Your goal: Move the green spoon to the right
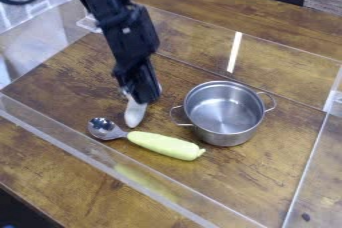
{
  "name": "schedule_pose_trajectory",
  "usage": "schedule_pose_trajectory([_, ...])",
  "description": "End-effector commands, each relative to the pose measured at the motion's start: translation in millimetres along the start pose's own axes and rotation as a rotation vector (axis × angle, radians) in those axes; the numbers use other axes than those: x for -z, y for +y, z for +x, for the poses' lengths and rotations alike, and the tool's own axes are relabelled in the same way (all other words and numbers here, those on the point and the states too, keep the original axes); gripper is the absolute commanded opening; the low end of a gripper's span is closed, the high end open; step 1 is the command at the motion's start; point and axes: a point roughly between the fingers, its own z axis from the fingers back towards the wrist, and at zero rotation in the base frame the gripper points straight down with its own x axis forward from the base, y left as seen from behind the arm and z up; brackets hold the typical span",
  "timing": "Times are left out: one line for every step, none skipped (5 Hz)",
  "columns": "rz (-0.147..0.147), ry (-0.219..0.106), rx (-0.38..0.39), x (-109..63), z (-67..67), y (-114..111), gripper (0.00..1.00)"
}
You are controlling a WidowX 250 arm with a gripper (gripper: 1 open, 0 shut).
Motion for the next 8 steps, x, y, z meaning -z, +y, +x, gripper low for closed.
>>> schedule_pose_trajectory([0.045, -0.017, 0.039, -48.1, 2.7, 1, 0.00])
schedule_pose_trajectory([0.012, -0.021, 0.063, -58.4, 5.5, -4, 0.00])
schedule_pose_trajectory([-0.022, -0.031, 0.094, -64.9, 7.2, -8, 1.00])
schedule_pose_trajectory([-0.076, -0.028, 0.174, -59.9, 4.8, -4, 1.00])
schedule_pose_trajectory([-0.108, -0.027, 0.225, -50.3, 0.5, 1, 1.00])
schedule_pose_trajectory([-0.123, -0.025, 0.253, -50.6, -10.8, 3, 1.00])
schedule_pose_trajectory([-0.125, -0.017, 0.259, -51.7, -20.7, 6, 1.00])
schedule_pose_trajectory([-0.123, -0.015, 0.240, -51.6, -24.3, 3, 1.00])
